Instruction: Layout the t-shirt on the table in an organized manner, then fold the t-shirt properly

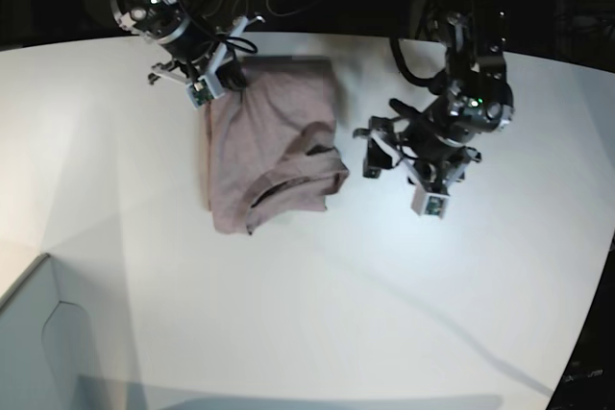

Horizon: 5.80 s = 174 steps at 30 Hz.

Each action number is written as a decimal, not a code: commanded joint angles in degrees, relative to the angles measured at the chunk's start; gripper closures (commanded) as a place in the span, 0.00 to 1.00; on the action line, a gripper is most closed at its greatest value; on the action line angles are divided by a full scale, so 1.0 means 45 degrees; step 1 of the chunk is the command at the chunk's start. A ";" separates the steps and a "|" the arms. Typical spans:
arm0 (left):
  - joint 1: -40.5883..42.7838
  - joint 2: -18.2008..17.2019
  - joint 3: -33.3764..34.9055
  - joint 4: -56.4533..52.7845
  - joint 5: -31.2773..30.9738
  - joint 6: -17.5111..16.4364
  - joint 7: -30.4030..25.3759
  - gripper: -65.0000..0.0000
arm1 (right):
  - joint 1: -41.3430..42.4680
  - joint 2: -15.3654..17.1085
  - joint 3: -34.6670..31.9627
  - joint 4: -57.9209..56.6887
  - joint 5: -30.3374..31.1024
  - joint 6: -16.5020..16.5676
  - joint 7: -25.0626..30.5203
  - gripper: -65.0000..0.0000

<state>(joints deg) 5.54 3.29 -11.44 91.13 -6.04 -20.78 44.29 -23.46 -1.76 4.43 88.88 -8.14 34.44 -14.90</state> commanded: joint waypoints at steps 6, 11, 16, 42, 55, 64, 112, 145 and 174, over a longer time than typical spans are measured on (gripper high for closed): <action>-0.0147 0.0803 0.0052 -0.1761 -0.0093 0.0055 -0.1960 0.38 | -0.0051 0.0010 0.0296 0.0420 0.0080 0.0074 0.0057 1.00; -0.0635 0.0920 0.0052 -0.3265 -0.0112 0.0055 -0.3171 0.38 | -0.0012 0.0010 0.0296 0.0420 0.0080 0.0074 0.0057 1.00; -0.1143 0.0920 0.0052 -0.3832 -0.0132 0.0055 -0.3328 0.38 | -0.0051 0.0010 0.0296 0.0420 0.0061 0.0074 0.0038 1.00; -0.2882 0.1269 0.0951 -0.4633 -0.1597 0.0055 -0.3250 1.00 | 0.0027 0.0010 0.0277 0.0380 0.0022 0.0074 0.0018 1.00; -0.4523 0.0978 0.0931 -0.5961 -0.1597 0.0055 -0.3230 1.00 | 0.0027 0.0186 0.0277 0.0380 0.0022 0.0074 0.0018 1.00; -0.4425 0.0978 0.0872 -0.6098 -0.1695 0.0055 -0.3230 0.57 | 0.0027 0.0205 0.0277 0.0420 0.0022 0.0074 0.0018 1.00; 0.5343 -0.2011 -0.5653 -0.6860 -0.0464 -0.0062 -0.4129 1.00 | -0.4486 -0.0009 0.3344 -0.0792 0.1370 0.0074 0.0175 1.00; -0.0577 -0.1678 -0.4051 -1.9578 0.4635 0.3943 -1.1103 1.00 | 0.3016 0.1749 -0.0192 -1.8257 0.1311 -1.2058 0.8614 1.00; -0.0401 -0.1190 -0.4031 -1.9695 0.4693 0.3943 -1.1025 1.00 | 0.4228 -0.0127 -0.0192 -1.8257 0.1331 -1.2077 0.5547 1.00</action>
<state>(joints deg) 3.31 -2.33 -29.56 2.48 15.00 -3.14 -5.17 -4.05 -2.50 3.57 6.74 -2.52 -18.92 10.31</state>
